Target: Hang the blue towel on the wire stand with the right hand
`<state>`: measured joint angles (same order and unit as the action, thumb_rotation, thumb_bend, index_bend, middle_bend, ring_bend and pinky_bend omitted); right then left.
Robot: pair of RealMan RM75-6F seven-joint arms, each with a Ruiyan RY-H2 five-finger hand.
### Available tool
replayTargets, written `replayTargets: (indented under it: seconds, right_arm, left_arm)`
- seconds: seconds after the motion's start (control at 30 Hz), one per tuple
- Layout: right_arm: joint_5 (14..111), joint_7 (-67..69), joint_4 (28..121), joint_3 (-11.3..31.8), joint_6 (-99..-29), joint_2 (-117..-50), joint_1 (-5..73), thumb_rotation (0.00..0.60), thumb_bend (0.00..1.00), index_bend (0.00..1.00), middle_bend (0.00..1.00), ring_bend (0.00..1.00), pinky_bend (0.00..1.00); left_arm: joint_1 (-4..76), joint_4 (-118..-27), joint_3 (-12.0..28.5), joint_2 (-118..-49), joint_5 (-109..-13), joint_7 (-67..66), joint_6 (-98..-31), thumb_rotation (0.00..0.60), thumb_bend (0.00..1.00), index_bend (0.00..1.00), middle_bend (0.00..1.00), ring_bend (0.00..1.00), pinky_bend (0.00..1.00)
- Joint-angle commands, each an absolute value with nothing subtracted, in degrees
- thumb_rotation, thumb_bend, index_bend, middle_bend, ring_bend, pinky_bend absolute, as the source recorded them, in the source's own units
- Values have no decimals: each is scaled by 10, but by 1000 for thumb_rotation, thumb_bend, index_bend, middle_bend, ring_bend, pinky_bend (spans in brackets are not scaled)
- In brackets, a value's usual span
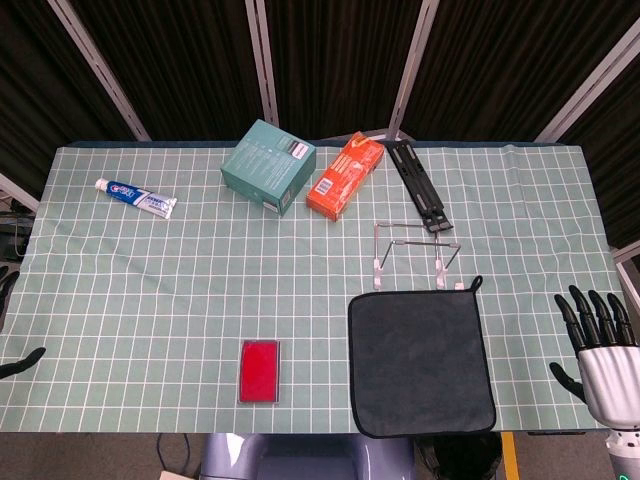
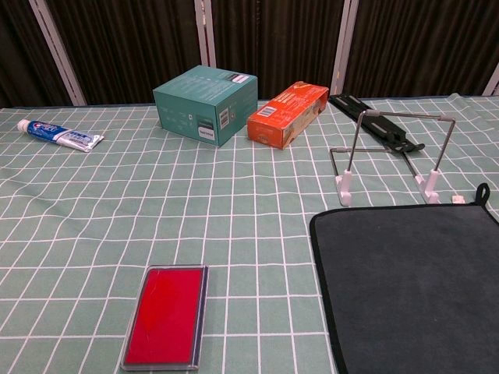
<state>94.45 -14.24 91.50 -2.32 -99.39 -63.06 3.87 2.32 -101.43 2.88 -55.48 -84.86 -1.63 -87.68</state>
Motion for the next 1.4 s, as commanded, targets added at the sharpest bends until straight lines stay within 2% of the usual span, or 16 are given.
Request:
replayTargets:
  seconds: [0.03,0.23,0.4,0.57,0.67,0.93,1.1,1.4]
  right_arm:
    - [947,-143,914,-24,-989,-632,36,600,0,0,0,0,0]
    - [969,-155,912,-42,-960,-633,36,600,0,0,0,0,0]
    - [1048,-134,855,-94,-913,-654,50,600,0,33,0,0,0]
    - [1147,-140,761,-137,-888,-708,65,600,0,205,0,0,0]
    - [1197,-162,688,-151,-885,-756,70,600,7,262,0,0,0]
    - [1232,-203,592,-143,-903,-831,69,600,47,268,0,0,0]
    - [1238,-219,556,-145,-890,-866,73,600,53,268,0,0,0]
    - [1237,-215,526,-150,-890,-889,80,600,52,268,0,0,0]
  left_arm:
    - [23,-1016,28,-554,-849,-17,-878,600,0,0,0,0,0]
    - [25,-1015,26,-557,-851,-23,-872,600,0,0,0,0,0]
    - [33,-1014,29,-562,-851,-31,-862,600,0,0,0,0,0]
    - [40,-1013,33,-566,-838,-40,-851,600,0,0,0,0,0]
    - [38,-1017,32,-566,-839,-46,-855,600,0,0,0,0,0]
    - [33,-1024,28,-569,-842,-64,-864,600,0,0,0,0,0]
    - [34,-1022,29,-570,-836,-63,-860,600,0,0,0,0,0]
    - [35,-1020,29,-576,-831,-73,-857,600,0,0,0,0,0]
